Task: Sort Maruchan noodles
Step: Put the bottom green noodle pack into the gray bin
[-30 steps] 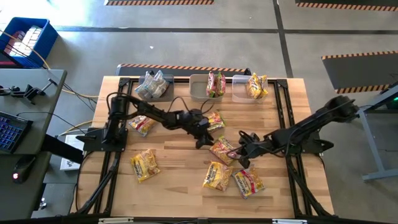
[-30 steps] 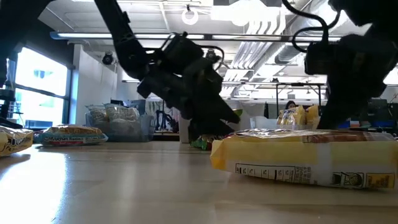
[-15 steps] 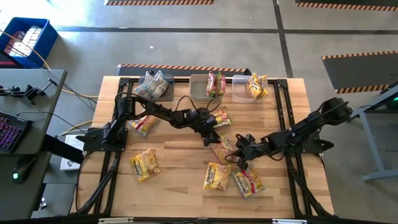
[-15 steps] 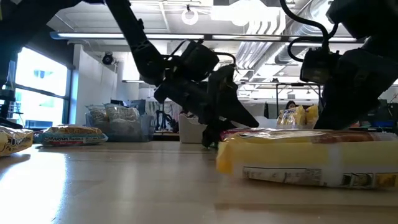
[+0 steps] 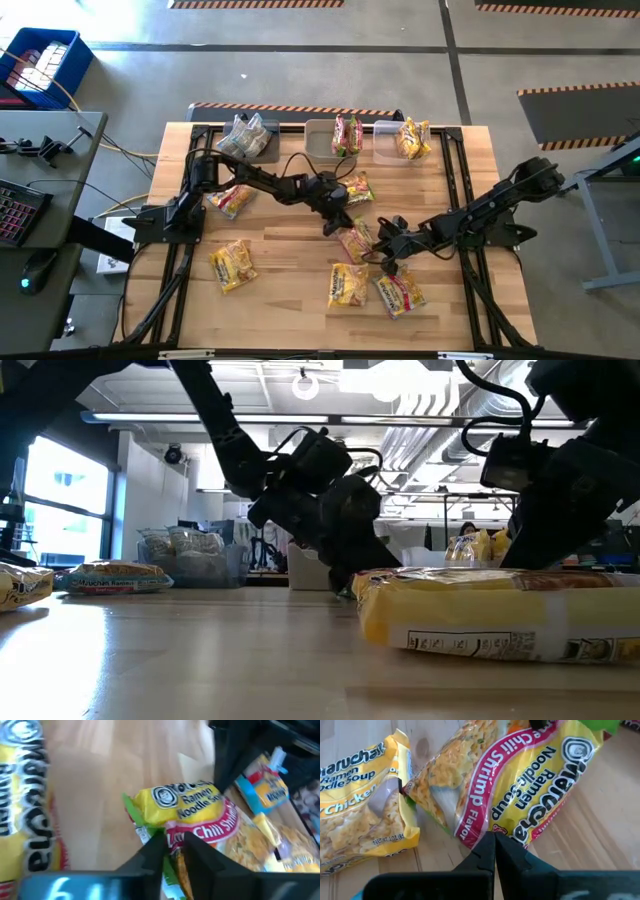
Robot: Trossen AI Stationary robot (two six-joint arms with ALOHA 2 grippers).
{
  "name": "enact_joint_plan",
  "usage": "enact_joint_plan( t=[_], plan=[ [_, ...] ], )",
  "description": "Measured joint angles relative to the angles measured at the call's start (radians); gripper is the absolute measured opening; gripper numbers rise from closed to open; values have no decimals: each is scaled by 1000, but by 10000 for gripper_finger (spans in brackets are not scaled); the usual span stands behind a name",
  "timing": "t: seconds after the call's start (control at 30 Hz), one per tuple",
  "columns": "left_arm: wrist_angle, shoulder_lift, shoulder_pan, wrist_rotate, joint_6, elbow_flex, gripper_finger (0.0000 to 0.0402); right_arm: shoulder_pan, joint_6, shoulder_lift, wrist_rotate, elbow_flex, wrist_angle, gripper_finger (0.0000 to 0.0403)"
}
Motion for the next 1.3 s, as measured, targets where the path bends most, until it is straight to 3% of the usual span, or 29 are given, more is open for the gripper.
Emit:
enact_joint_plan(
  t=[0.1, 0.3, 0.47, 0.53, 0.63, 0.73, 0.87, 1.07, 1.3],
  plan=[
    [-6, -1, 0, 31, 48, 0, 13, 0, -17, 0, 5, 0, 0, 0],
    [-5, -11, 0, 48, 139, 0, 3, -6, 22, -66, 32, 49, -106, 6],
    [-5, -54, -9, 43, 215, 0, 0, -4, 147, -192, 55, 110, -376, 56],
    [-7, -67, -10, 38, 248, 0, 0, -6, 193, -236, 56, 109, -403, 87],
    [-8, -90, -17, 21, 284, -1, 0, -29, 219, -280, -5, 70, -327, 136],
    [-9, -108, -21, 16, 308, -1, 0, -65, 224, -287, -84, 7, -126, 178],
    [-3, -128, -21, 13, 320, -1, 0, -101, 227, -273, -111, -94, 101, 214],
    [-3, -135, -21, 7, 320, -1, 0, -125, 234, -266, -94, -228, 369, 233],
    [0, -135, -21, 4, 320, -1, 0, -127, 191, -267, -82, -261, 428, 234]
  ],
)
